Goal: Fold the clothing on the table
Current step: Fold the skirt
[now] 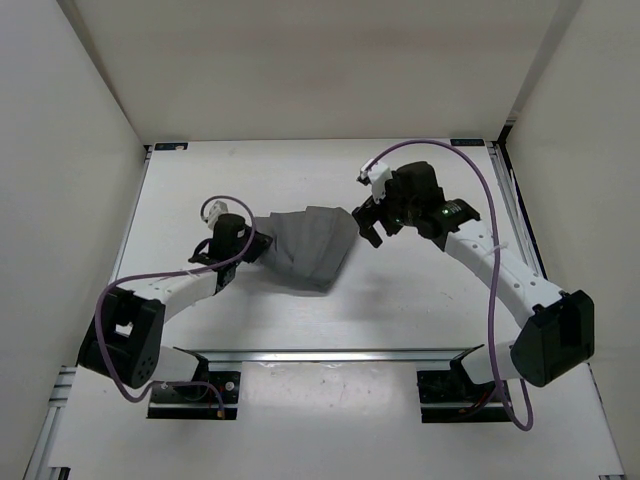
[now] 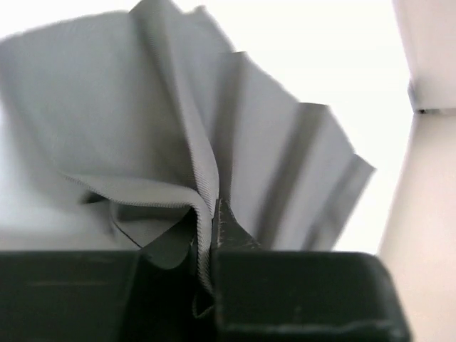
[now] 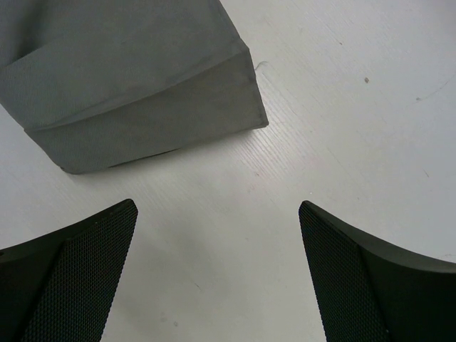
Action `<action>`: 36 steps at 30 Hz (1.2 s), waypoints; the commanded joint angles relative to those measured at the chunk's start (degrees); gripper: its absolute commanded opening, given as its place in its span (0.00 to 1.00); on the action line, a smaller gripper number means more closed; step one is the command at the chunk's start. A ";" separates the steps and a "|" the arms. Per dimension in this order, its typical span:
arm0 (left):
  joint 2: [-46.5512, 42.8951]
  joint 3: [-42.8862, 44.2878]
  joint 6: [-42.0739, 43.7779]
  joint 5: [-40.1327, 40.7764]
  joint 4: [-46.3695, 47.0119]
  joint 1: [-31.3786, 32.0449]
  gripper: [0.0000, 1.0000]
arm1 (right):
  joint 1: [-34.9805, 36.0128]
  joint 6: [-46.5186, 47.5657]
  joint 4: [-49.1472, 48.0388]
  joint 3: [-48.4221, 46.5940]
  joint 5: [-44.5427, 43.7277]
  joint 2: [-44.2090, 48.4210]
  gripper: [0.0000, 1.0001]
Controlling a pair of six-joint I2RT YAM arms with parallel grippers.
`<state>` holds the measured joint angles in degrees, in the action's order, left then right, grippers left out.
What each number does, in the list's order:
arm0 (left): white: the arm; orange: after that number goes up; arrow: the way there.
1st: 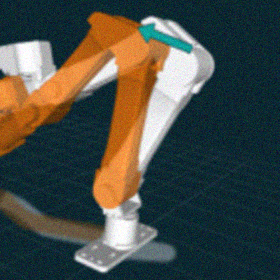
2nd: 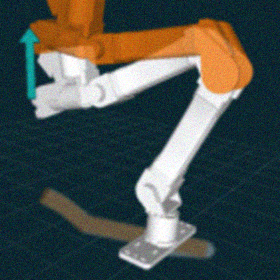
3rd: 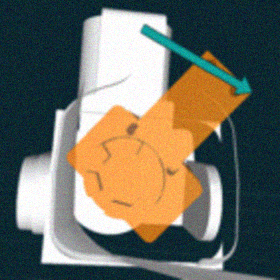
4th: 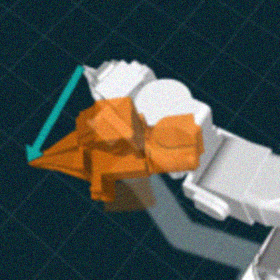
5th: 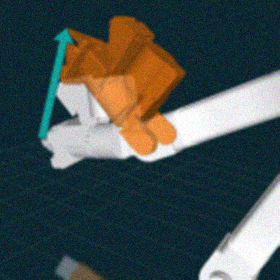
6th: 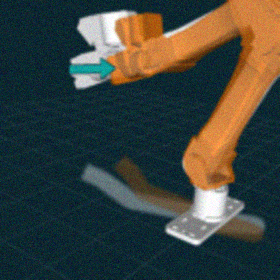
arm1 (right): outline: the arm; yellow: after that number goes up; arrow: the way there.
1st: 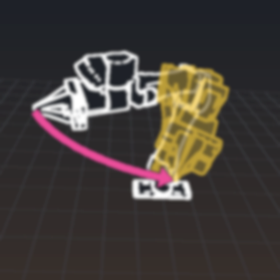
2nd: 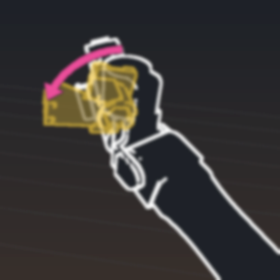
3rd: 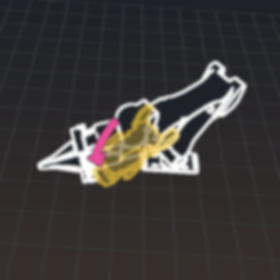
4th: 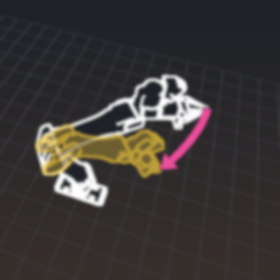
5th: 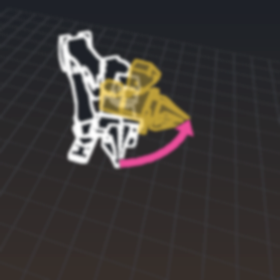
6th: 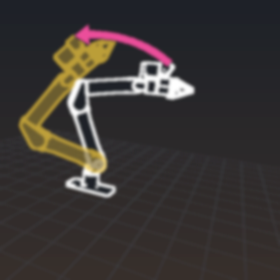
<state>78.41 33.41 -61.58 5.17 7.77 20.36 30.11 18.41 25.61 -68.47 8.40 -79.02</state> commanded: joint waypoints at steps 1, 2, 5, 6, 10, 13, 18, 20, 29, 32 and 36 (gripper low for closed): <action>-0.28 5.17 2.16 -0.15 0.59 1.52 0.10 | -0.75 -0.31 -0.82 0.61 1.35 2.03 1.00; -0.45 6.57 1.73 0.01 0.14 2.13 0.09 | -0.84 -0.40 -0.73 1.05 1.35 1.86 0.99; -0.02 8.42 1.29 -0.24 0.58 2.84 0.04 | -1.28 -0.58 -0.47 1.49 1.88 2.73 0.99; 0.07 9.56 1.11 -0.25 0.67 3.45 0.04 | -1.54 -0.83 -0.56 1.58 1.79 2.82 0.99; 2.97 14.57 1.20 -1.12 1.28 5.65 0.04 | -2.51 -0.84 -0.64 1.93 2.14 3.17 0.99; 6.83 17.73 1.03 -1.92 1.99 8.54 0.05 | -3.12 -0.92 -0.12 1.67 2.14 3.17 0.99; 14.30 24.76 0.93 -3.32 3.04 12.86 0.06 | -3.92 -0.93 -0.56 2.28 2.05 3.78 0.99; 15.89 28.27 1.55 -3.15 2.16 14.88 0.06 | -4.71 -1.19 -0.56 2.55 1.80 3.62 0.99; 9.40 19.16 1.02 -1.30 1.02 9.80 0.05 | -6.82 -1.45 -0.47 3.60 2.40 4.49 1.00; 8.25 16.52 0.94 -2.00 1.20 7.86 0.05 | -7.08 -1.27 -0.73 3.87 2.15 4.32 0.99; 8.69 14.32 0.24 -2.36 1.81 8.20 0.07 | -6.82 -0.93 -0.82 3.25 2.06 4.05 0.99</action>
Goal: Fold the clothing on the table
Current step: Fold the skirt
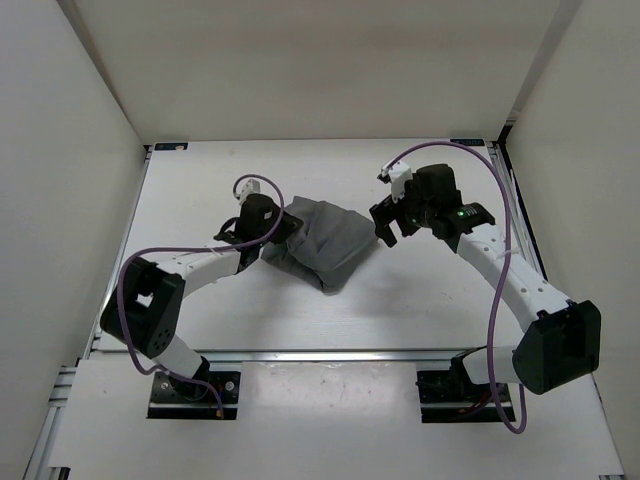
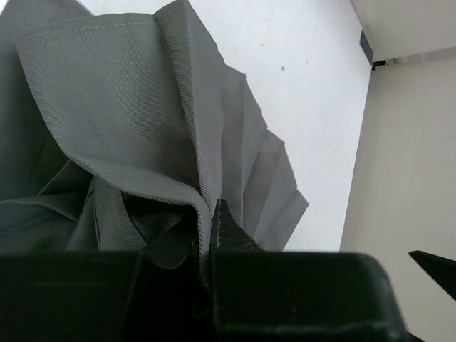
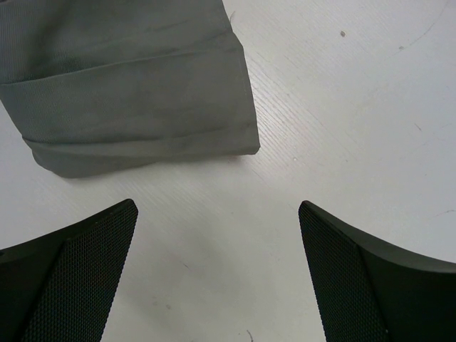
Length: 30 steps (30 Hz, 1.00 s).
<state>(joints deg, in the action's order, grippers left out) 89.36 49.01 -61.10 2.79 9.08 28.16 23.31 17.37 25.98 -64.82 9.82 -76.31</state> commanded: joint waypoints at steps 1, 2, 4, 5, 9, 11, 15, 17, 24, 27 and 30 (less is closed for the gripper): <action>-2.44 -1.38 -0.33 0.11 -0.11 0.14 0.07 | -0.02 0.39 -1.19 -0.40 0.20 0.91 0.99; -2.79 -2.07 -0.33 0.64 -0.46 0.40 0.07 | 0.68 0.48 -1.45 -0.31 0.46 1.25 0.99; -3.23 -4.53 -0.69 0.82 -0.73 -0.12 0.08 | 0.24 0.39 -1.28 -0.31 0.19 1.17 0.99; -3.49 -5.32 -0.77 0.29 -0.73 -0.30 0.09 | 0.16 0.56 -1.28 -0.22 0.19 1.34 0.99; -3.93 -9.20 1.93 -0.95 -4.06 -3.37 0.98 | -0.02 0.83 -0.58 -0.31 1.25 0.91 0.99; -5.33 -8.94 6.24 2.03 -6.17 -3.64 0.99 | -0.02 1.35 0.30 -0.48 2.39 1.17 1.00; -11.12 -9.55 8.10 3.89 -5.39 -8.29 0.99 | -0.28 0.92 0.48 -0.31 3.27 1.25 0.99; -15.95 -9.99 7.93 4.77 -6.35 -12.50 0.99 | -0.54 0.92 0.48 -0.22 3.53 1.17 0.99; -18.80 -5.44 11.78 -3.22 -7.23 -12.98 0.99 | -1.60 -1.02 0.22 1.09 8.88 0.81 0.78; -10.81 -3.05 15.48 -17.76 -0.85 -9.36 0.98 | -2.74 -3.55 0.30 2.40 16.95 -0.15 0.08; -4.05 -4.80 7.96 -30.44 12.05 -9.44 0.65 | -5.11 -8.83 -1.19 4.34 27.68 0.46 0.00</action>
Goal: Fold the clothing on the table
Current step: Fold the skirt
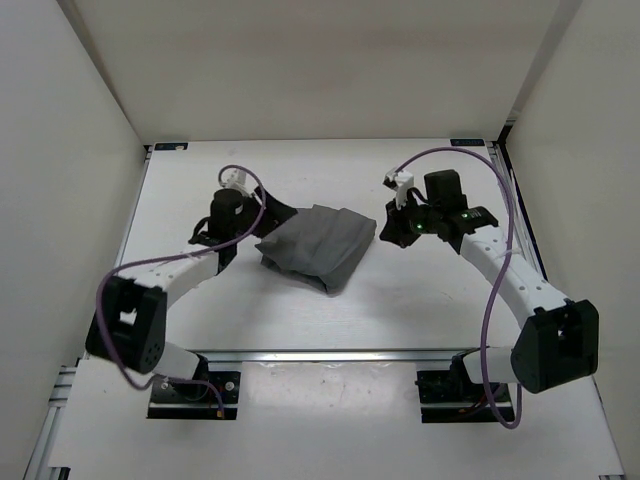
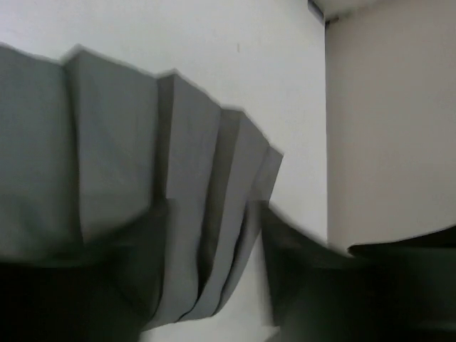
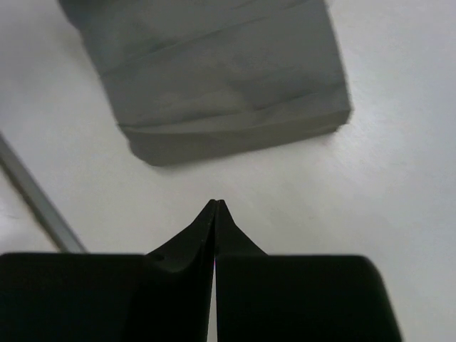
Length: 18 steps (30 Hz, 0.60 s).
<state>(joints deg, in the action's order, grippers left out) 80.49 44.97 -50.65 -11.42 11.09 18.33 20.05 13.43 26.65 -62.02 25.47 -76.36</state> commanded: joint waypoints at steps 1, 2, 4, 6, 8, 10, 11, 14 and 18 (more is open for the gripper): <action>6.16 0.63 -3.65 -17.40 10.61 1.09 0.46 | -2.56 -6.38 -2.65 2.94 15.36 0.68 0.00; 8.70 1.51 -3.40 -18.97 10.09 1.18 0.35 | -2.56 -7.27 -3.01 3.57 15.48 0.42 0.00; 10.82 4.59 -1.39 -17.85 6.23 2.76 0.28 | -3.61 -7.28 -3.54 3.57 16.96 -0.10 0.00; 11.09 3.73 -0.50 -16.97 6.56 2.94 0.30 | -4.93 -8.50 -4.93 3.49 20.39 -1.07 0.00; 10.13 2.67 -0.77 -16.62 6.84 2.07 0.31 | -5.47 -11.30 -8.44 4.45 23.73 -2.12 0.00; 9.95 2.40 0.90 -16.00 5.52 1.97 0.31 | -6.51 -16.93 -12.75 5.59 27.25 -3.44 0.00; 9.95 2.32 1.95 -15.57 4.74 1.71 0.31 | -6.26 -20.51 -16.25 5.94 29.96 -5.01 0.00; 11.27 -0.13 4.24 -15.21 4.73 1.19 0.30 | -5.56 -26.59 -22.50 6.03 35.24 -8.44 0.00; 13.72 -2.87 6.88 -13.72 5.25 0.75 0.31 | -2.83 -35.80 -28.20 3.22 41.74 -15.99 0.00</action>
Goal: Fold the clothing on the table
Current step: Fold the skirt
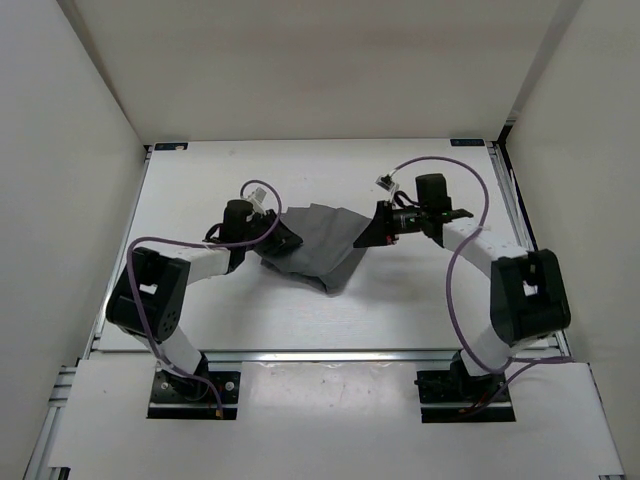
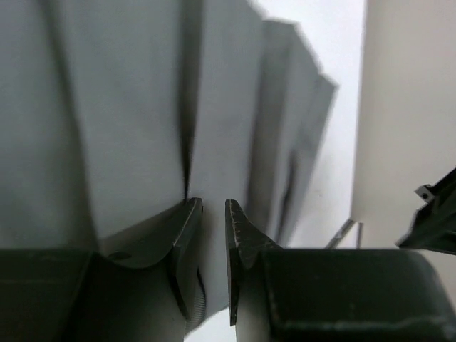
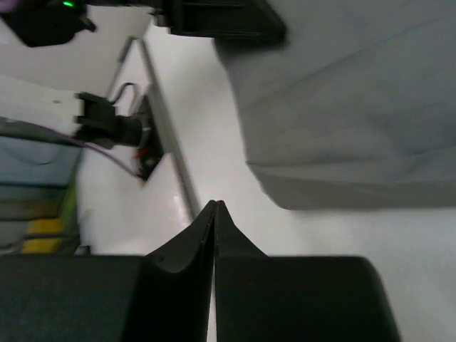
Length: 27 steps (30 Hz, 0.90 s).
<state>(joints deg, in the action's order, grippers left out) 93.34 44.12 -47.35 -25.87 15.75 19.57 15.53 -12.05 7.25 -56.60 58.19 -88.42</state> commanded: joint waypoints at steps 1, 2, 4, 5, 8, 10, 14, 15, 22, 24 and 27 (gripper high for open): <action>1.84 -3.06 3.50 1.17 0.95 -0.67 0.30 | 2.31 -17.41 -16.22 -1.07 11.22 -5.08 0.00; 2.63 -3.86 3.58 0.91 0.69 -0.85 0.28 | 2.92 -21.91 -20.74 0.25 11.85 -6.40 0.00; 5.10 -5.27 2.89 2.58 0.60 -1.99 0.24 | 5.21 -35.41 -32.82 1.84 11.85 -9.75 0.00; 5.97 -5.88 3.32 2.84 0.77 -1.91 0.24 | 6.95 -34.97 -31.43 1.67 10.55 -10.53 0.00; 7.90 -5.01 3.67 3.20 0.68 -2.26 0.25 | 10.13 -34.70 -27.29 1.14 6.51 -13.61 0.00; 7.91 -4.75 3.33 3.81 1.30 -3.39 0.28 | 11.62 -38.02 -28.77 1.75 5.79 -15.89 0.00; 3.97 -4.22 1.39 3.72 5.25 -3.93 0.36 | 12.51 -40.76 -28.35 -1.48 4.91 -22.12 0.00; 2.82 -4.04 1.47 4.50 4.91 -4.02 0.36 | 12.68 -41.46 -26.86 -2.54 3.52 -22.75 0.00; 1.76 -2.71 1.12 2.66 3.50 -4.72 0.38 | 13.12 -43.40 -22.81 -2.91 -1.06 -29.08 0.00; 0.88 -4.30 0.95 3.01 3.85 -5.07 0.37 | 13.04 -45.67 -23.50 -1.59 -0.89 -30.39 0.00; -0.70 -6.59 1.21 3.28 5.26 -6.03 0.37 | 12.86 -50.42 -26.13 0.26 -0.63 -33.12 0.00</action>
<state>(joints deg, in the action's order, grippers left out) 96.40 39.27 -46.59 -23.16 20.12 14.52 28.36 -56.18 -18.92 -57.71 58.78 -118.13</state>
